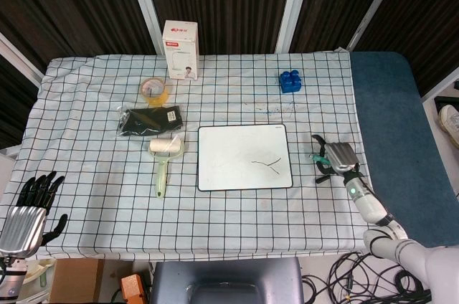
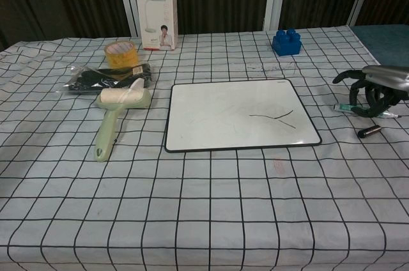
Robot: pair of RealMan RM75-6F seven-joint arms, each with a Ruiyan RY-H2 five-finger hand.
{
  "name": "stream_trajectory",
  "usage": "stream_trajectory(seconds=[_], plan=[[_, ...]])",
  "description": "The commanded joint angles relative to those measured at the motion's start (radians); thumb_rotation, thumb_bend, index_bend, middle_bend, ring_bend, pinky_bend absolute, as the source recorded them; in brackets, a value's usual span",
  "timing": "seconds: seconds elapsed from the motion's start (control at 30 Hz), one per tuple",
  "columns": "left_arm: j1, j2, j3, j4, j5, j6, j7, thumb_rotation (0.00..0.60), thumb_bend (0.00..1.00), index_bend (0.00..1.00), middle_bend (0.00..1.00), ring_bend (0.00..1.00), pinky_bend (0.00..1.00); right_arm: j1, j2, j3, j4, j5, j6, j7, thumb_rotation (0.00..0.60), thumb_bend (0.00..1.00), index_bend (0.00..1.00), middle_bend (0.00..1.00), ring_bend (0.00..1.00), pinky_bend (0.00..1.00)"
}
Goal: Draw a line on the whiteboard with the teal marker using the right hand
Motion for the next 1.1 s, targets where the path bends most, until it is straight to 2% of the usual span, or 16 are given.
stream_trajectory(seconds=[0.03, 0.3, 0.4, 0.47, 0.5, 0.53, 0.57, 0.6, 0.63, 0.7, 0.73, 0.8, 0.87, 1.1], plan=[[0.0, 0.001, 0.0, -0.001, 0.002, 0.0, -0.001, 0.6, 0.4, 0.0, 0.0, 0.0, 0.02, -0.034, 0.094, 0.01, -0.133, 0.002, 0.058, -0.005, 0.6, 0.38, 0.06, 0.23, 0.22, 0.45], [0.002, 0.004, 0.001, -0.003, 0.008, 0.005, -0.004, 0.6, 0.4, 0.0, 0.0, 0.0, 0.02, -0.096, 0.287, 0.014, -0.43, 0.009, 0.145, -0.059, 0.6, 0.37, 0.0, 0.17, 0.17, 0.45], [0.003, 0.004, 0.001, -0.003, 0.009, 0.009, -0.004, 0.6, 0.4, 0.0, 0.0, 0.0, 0.02, -0.108, 0.319, 0.013, -0.479, 0.006, 0.163, -0.066, 0.6, 0.37, 0.0, 0.15, 0.16, 0.44], [0.005, 0.005, 0.0, -0.003, 0.01, 0.012, -0.004, 0.6, 0.4, 0.0, 0.0, 0.0, 0.02, -0.121, 0.346, 0.01, -0.521, 0.002, 0.183, -0.077, 0.6, 0.36, 0.0, 0.08, 0.09, 0.36], [0.007, 0.005, -0.001, -0.003, 0.011, 0.018, -0.003, 0.6, 0.4, 0.0, 0.0, 0.0, 0.02, -0.14, 0.385, -0.001, -0.576, -0.007, 0.208, -0.103, 0.6, 0.36, 0.0, 0.05, 0.06, 0.31], [0.009, 0.004, -0.002, -0.003, 0.012, 0.024, -0.001, 0.6, 0.4, 0.0, 0.0, 0.0, 0.02, -0.169, 0.443, -0.024, -0.653, -0.014, 0.237, -0.162, 0.6, 0.35, 0.0, 0.01, 0.01, 0.22], [0.011, 0.005, -0.002, -0.003, 0.012, 0.028, 0.005, 0.6, 0.4, 0.0, 0.0, 0.0, 0.02, -0.227, 0.506, -0.067, -0.725, -0.025, 0.307, -0.282, 0.6, 0.35, 0.0, 0.0, 0.0, 0.15], [0.014, 0.005, -0.003, -0.005, 0.007, 0.028, 0.017, 0.6, 0.4, 0.0, 0.0, 0.0, 0.02, -0.337, 0.531, -0.108, -0.815, -0.043, 0.49, -0.466, 0.6, 0.35, 0.0, 0.0, 0.0, 0.11], [0.015, 0.005, -0.004, -0.007, 0.004, 0.027, 0.022, 0.6, 0.4, 0.0, 0.0, 0.0, 0.02, -0.393, 0.508, -0.12, -0.847, -0.055, 0.594, -0.556, 0.6, 0.35, 0.0, 0.0, 0.0, 0.06], [0.015, 0.006, -0.005, -0.01, 0.0, 0.024, 0.027, 0.6, 0.4, 0.0, 0.0, 0.0, 0.02, -0.478, 0.423, -0.144, -0.834, -0.096, 0.748, -0.666, 0.6, 0.35, 0.0, 0.0, 0.0, 0.03], [0.014, 0.006, -0.006, -0.011, -0.002, 0.023, 0.028, 0.6, 0.4, 0.0, 0.0, 0.0, 0.02, -0.499, 0.396, -0.157, -0.819, -0.112, 0.775, -0.688, 0.6, 0.35, 0.0, 0.0, 0.0, 0.03], [0.015, 0.005, -0.006, -0.013, 0.0, 0.026, 0.025, 0.6, 0.4, 0.0, 0.0, 0.0, 0.02, -0.516, 0.377, -0.181, -0.811, -0.133, 0.778, -0.714, 0.6, 0.35, 0.0, 0.0, 0.0, 0.02], [0.018, 0.007, -0.004, -0.013, 0.008, 0.034, 0.013, 0.6, 0.4, 0.0, 0.0, 0.0, 0.02, -0.518, 0.386, -0.19, -0.822, -0.158, 0.77, -0.683, 0.6, 0.35, 0.0, 0.0, 0.0, 0.01], [0.021, 0.004, -0.002, -0.007, 0.018, 0.041, 0.016, 0.6, 0.4, 0.0, 0.0, 0.0, 0.02, -0.525, 0.384, -0.149, -0.808, -0.133, 0.766, -0.657, 0.6, 0.35, 0.0, 0.0, 0.0, 0.01]])
